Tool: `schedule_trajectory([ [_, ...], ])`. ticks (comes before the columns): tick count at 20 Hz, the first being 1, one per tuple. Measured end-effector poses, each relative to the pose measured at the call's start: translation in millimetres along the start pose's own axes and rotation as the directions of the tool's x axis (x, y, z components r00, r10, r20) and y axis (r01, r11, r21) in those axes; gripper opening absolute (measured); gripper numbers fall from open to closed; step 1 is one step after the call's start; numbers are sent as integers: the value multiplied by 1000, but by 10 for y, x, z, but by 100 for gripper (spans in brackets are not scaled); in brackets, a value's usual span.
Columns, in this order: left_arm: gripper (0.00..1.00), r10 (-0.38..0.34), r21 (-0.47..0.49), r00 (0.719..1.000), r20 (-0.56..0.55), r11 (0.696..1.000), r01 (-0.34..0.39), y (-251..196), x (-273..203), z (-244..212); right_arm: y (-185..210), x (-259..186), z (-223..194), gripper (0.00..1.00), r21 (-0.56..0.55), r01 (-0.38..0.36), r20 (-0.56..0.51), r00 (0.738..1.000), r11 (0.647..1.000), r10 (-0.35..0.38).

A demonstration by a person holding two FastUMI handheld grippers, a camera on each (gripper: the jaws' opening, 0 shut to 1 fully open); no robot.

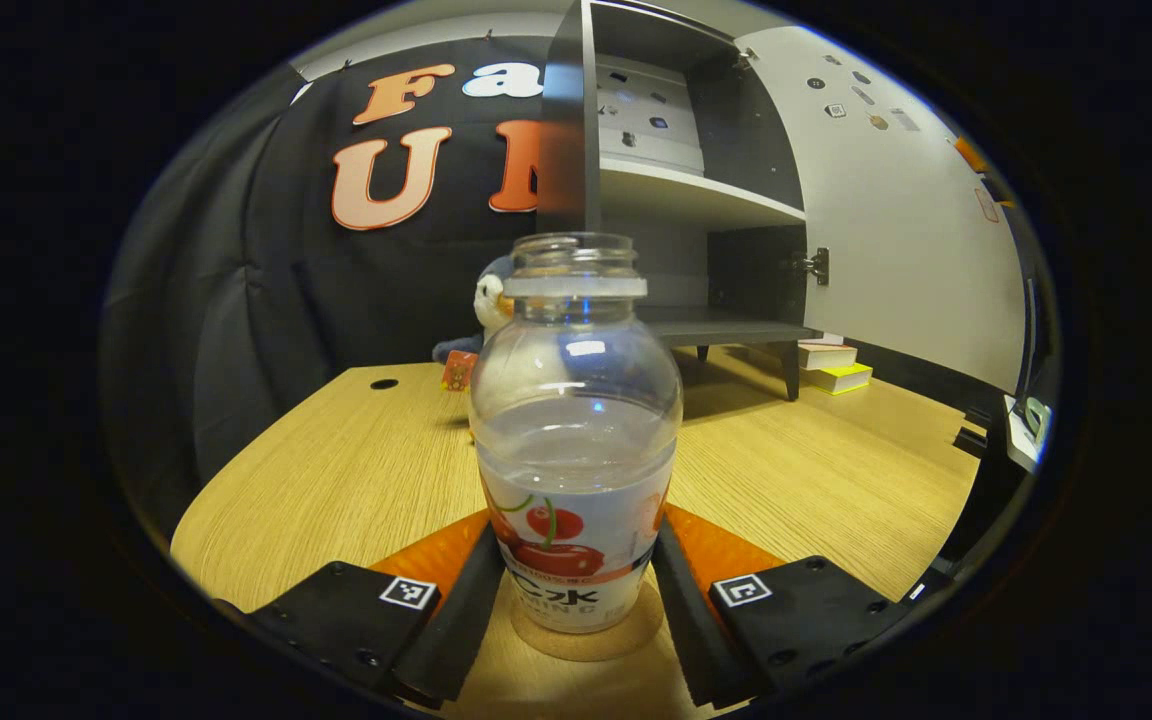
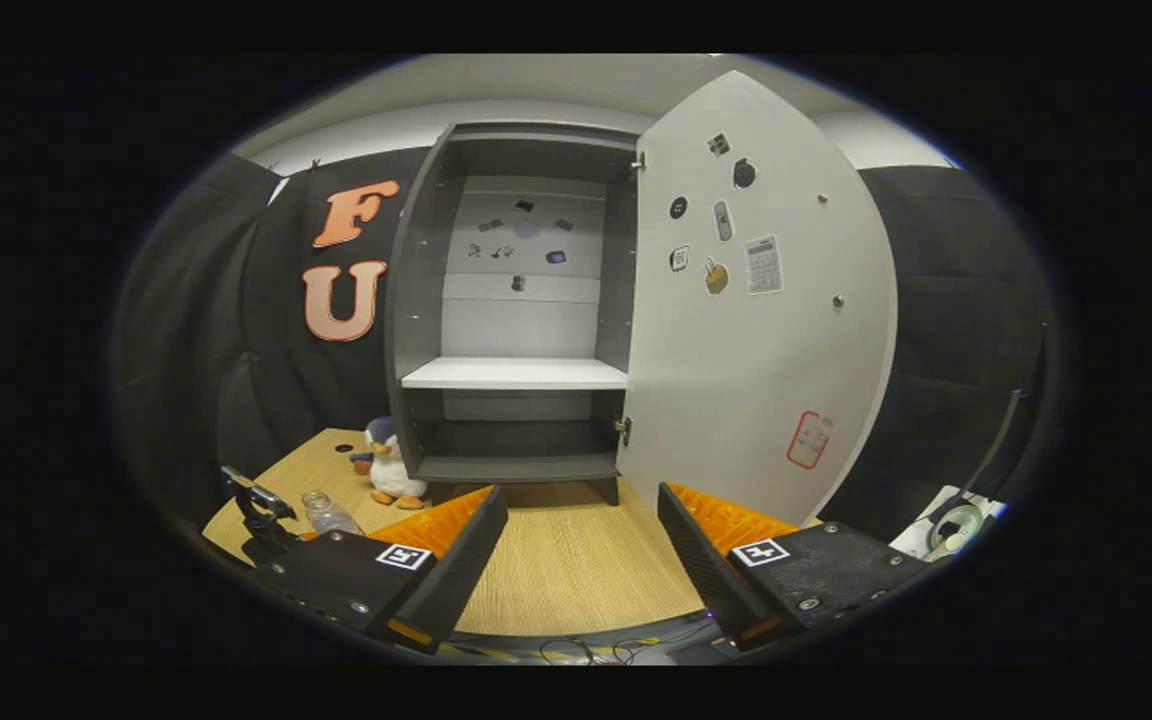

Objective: Open the cabinet door with the right hand, grasp the bottle in the cabinet with the left hand and place it on the coaster, then close the cabinet door with the right hand.

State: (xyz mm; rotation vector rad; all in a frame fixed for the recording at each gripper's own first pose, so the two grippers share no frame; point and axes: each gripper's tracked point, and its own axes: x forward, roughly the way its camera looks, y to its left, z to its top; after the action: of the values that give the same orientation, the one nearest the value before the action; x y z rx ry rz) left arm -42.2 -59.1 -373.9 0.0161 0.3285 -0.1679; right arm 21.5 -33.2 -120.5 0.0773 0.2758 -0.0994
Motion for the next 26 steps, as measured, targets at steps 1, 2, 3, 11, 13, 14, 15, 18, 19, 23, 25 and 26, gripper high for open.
schedule_trajectory([
  [1,86,3,-10,1000,-2,1000,-3,9,6,16,2,-7,22,93,1,-3,3,1000,1000,3],
  [2,86,7,-22,1000,1,1000,-7,8,3,28,9,-11,47,93,-4,-6,7,1000,1000,6],
  [3,88,9,-32,1000,5,999,-9,8,10,60,-2,-34,68,93,-15,-3,9,1000,1000,4],
  [11,94,38,-11,996,77,999,-37,59,53,546,30,-43,242,93,-50,-18,52,998,999,21],
  [13,94,40,-20,994,104,999,-38,44,15,724,33,-51,347,94,-40,-26,77,997,999,29],
  [14,94,41,-21,992,121,999,-38,36,4,816,22,-54,398,93,-37,-28,90,995,999,31],
  [15,94,43,-18,990,137,999,-41,24,-18,920,12,-65,451,93,-32,-29,104,994,999,32],
  [18,94,38,1,985,170,999,-39,-18,-74,1187,-56,-82,560,93,-21,-28,137,990,999,30],
  [19,94,42,2,983,180,999,-43,-19,-97,1279,-89,-90,585,93,-17,-26,146,989,1000,28],
  [23,94,74,-20,976,205,997,-71,-7,-263,1622,-216,-130,742,93,9,-35,180,983,999,33],
  [25,94,107,-21,972,211,994,-105,30,-383,1796,-292,-190,842,97,27,-42,203,978,999,36],
  [26,94,119,-20,968,222,993,-118,22,-456,1895,-331,-218,881,93,32,-43,213,976,999,36],
])
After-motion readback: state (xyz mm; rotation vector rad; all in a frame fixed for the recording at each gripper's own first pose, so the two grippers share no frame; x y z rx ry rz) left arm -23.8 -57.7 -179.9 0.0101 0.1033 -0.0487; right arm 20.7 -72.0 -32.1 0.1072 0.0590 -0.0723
